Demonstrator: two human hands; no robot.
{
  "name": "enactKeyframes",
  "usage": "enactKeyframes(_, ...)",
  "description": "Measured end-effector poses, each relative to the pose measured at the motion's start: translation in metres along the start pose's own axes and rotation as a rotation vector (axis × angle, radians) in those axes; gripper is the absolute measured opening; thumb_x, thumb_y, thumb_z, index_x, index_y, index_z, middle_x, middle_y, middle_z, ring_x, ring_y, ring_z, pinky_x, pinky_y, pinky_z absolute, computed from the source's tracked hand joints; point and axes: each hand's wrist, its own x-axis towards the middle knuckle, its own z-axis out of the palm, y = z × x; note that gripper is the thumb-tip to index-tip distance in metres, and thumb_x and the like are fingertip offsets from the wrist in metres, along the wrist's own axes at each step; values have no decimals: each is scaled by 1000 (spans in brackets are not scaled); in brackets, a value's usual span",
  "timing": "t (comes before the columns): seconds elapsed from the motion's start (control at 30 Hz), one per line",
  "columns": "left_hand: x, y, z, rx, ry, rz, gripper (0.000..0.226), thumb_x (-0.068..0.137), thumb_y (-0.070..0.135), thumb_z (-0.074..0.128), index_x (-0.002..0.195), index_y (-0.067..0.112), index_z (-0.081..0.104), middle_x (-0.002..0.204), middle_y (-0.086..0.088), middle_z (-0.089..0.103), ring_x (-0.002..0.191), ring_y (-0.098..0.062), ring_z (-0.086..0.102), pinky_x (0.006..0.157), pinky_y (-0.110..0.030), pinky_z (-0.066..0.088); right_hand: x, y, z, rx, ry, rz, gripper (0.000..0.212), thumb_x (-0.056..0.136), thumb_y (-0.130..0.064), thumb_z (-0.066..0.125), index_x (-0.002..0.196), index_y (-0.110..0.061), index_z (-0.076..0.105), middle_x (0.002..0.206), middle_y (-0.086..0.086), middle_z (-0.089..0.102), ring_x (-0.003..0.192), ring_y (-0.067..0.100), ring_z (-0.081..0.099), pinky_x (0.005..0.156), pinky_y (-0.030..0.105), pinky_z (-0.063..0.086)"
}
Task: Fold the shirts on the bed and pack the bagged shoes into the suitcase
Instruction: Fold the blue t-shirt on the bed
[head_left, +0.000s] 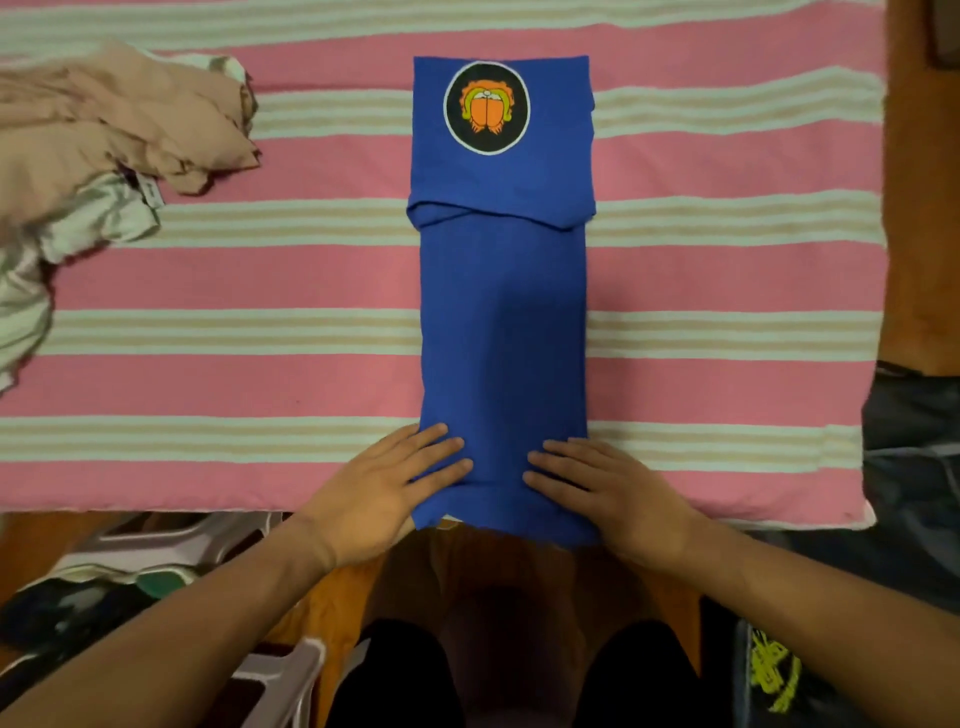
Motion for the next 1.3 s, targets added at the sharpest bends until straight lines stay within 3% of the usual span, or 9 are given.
enactKeyframes(0.13, 25, 23, -72, -669, 325, -498, 35, 102, 41, 53, 116, 15, 72, 125, 2, 70, 120, 8, 54, 110, -23, 36, 20, -17, -64, 376, 347, 391, 26, 87, -17, 57, 112, -23, 65, 98, -4, 72, 86, 17, 67, 76, 32, 51)
enactKeyframes(0.2, 70, 9, -110, -934, 445, -798, 32, 100, 42, 58, 103, 14, 71, 103, -4, 75, 91, -2, 64, 84, -27, 48, 64, 2, -95, 546, 444, 704, 18, 92, -17, 67, 106, -27, 61, 85, -14, 65, 74, 12, 61, 67, 30, 48)
enactKeyframes(0.4, 159, -65, -103, -1053, 281, -1221, 57, 89, 50, 66, 126, 8, 54, 117, -15, 66, 93, -27, 64, 86, -41, 54, 144, 79, -101, 735, 296, 1150, 38, 93, -23, 65, 128, -12, 54, 118, 3, 63, 108, 27, 61, 78, 30, 40)
enactKeyframes(0.57, 147, -34, -68, -883, 379, -1353, 29, 103, 36, 51, 99, 7, 54, 90, -5, 59, 87, -30, 56, 75, -34, 38, 129, 40, -67, 655, 333, 1330, 38, 100, -31, 57, 127, -5, 51, 119, 12, 61, 105, 32, 59, 80, 35, 42)
enactKeyframes(0.67, 128, -18, -54, -856, 420, -1331, 26, 103, 24, 52, 81, 10, 53, 75, -3, 58, 79, -30, 56, 69, -34, 38, 112, 23, -48, 682, 353, 1366, 33, 101, -24, 55, 128, -6, 56, 124, 13, 63, 112, 35, 60, 87, 36, 44)
enactKeyframes(0.87, 89, 29, -48, -656, 337, -1288, 14, 101, 21, 55, 88, 15, 54, 91, -9, 63, 89, -35, 61, 71, -37, 42, 75, -5, -45, 606, 203, 1391, 17, 96, -25, 60, 106, -13, 51, 108, 7, 60, 93, 28, 58, 79, 38, 46)
enactKeyframes(1.0, 84, 30, -52, -131, 386, -747, 32, 99, 25, 54, 127, 11, 61, 128, -11, 58, 119, -30, 55, 101, -43, 47, 74, -8, -41, 107, 288, 952, 37, 97, -21, 53, 132, -9, 53, 134, 12, 52, 116, 33, 55, 90, 44, 51)
enactKeyframes(1.1, 103, 14, -43, 112, 113, -332, 60, 105, 44, 39, 157, 14, 34, 165, -11, 25, 154, -32, 18, 124, -49, 22, 82, 15, -24, -202, 62, 504, 57, 99, -35, 42, 148, -7, 43, 158, 16, 37, 145, 36, 34, 116, 51, 33)
enactKeyframes(1.3, 118, -45, -18, 276, -224, -326, 73, 97, 69, 1, 157, 32, -16, 168, -4, -19, 152, -28, -26, 127, -48, -4, 85, 68, -21, -291, -195, 431, 71, 101, -58, 29, 160, -18, 23, 168, 9, 11, 155, 30, 7, 122, 54, 15)
